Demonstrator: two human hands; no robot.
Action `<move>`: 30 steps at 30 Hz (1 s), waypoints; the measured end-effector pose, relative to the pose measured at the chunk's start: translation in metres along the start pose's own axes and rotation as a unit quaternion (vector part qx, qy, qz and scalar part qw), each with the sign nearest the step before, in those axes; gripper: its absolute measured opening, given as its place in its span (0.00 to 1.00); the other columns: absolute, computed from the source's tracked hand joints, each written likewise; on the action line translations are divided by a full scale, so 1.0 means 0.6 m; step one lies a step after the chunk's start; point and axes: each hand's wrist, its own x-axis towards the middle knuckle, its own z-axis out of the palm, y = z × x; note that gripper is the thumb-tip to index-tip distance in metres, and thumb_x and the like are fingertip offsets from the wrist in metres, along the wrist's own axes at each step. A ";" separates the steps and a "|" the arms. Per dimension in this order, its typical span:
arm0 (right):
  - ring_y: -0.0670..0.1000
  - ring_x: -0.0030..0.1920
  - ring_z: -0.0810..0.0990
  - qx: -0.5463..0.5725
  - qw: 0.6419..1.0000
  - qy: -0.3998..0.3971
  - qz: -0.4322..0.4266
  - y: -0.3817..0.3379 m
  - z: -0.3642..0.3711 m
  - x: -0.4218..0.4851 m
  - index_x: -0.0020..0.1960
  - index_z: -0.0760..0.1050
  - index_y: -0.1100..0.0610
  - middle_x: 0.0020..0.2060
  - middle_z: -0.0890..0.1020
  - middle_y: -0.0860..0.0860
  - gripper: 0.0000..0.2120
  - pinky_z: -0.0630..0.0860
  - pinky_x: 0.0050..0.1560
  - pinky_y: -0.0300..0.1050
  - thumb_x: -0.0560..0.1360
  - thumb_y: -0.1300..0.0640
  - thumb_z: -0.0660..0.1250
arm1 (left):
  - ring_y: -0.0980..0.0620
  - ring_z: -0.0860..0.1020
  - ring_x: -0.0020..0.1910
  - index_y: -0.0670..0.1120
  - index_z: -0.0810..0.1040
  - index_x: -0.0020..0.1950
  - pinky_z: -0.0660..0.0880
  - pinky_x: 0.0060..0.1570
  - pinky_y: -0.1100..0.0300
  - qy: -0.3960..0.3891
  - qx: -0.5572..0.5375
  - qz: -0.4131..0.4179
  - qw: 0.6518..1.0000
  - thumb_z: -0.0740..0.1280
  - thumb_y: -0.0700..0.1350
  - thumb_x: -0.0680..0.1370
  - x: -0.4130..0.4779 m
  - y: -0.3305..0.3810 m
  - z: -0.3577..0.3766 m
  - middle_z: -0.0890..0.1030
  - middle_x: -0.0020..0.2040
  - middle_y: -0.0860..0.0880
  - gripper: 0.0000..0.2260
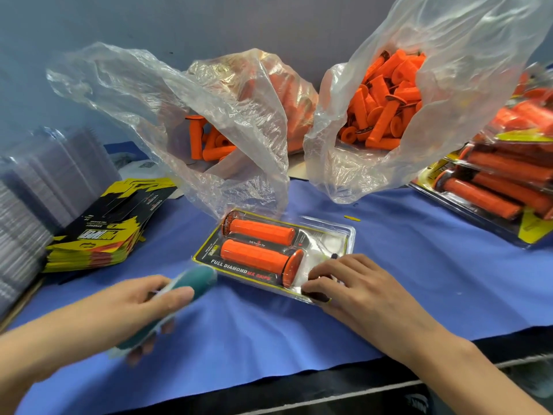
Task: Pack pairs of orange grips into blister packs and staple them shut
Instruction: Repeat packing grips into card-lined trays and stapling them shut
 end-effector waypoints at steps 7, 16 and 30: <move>0.53 0.41 0.79 0.001 0.999 0.033 0.012 -0.001 0.005 -0.001 0.50 0.82 0.49 0.44 0.80 0.48 0.08 0.78 0.40 0.48 0.80 0.54 0.63 | 0.40 0.75 0.52 0.47 0.71 0.60 0.74 0.48 0.47 0.349 0.366 -0.047 0.861 0.69 0.63 0.73 0.071 -0.081 -0.005 0.77 0.53 0.44 0.25; 0.52 0.35 0.71 -0.013 0.998 0.045 -0.047 -0.044 0.003 0.023 0.47 0.81 0.51 0.37 0.74 0.49 0.12 0.69 0.38 0.42 0.83 0.52 0.60 | 0.46 0.83 0.32 0.35 0.79 0.49 0.81 0.33 0.55 0.057 -0.316 -0.044 0.946 0.66 0.53 0.80 0.063 0.047 0.128 0.82 0.41 0.39 0.19; 0.43 0.42 0.77 0.150 0.962 0.106 0.201 -0.024 -0.045 0.072 0.58 0.80 0.45 0.45 0.79 0.43 0.14 0.74 0.42 0.42 0.79 0.41 0.60 | 0.53 0.77 0.43 0.43 0.79 0.54 0.73 0.49 0.58 -0.010 -0.081 0.083 0.993 0.60 0.50 0.83 0.140 0.044 0.049 0.81 0.44 0.49 0.12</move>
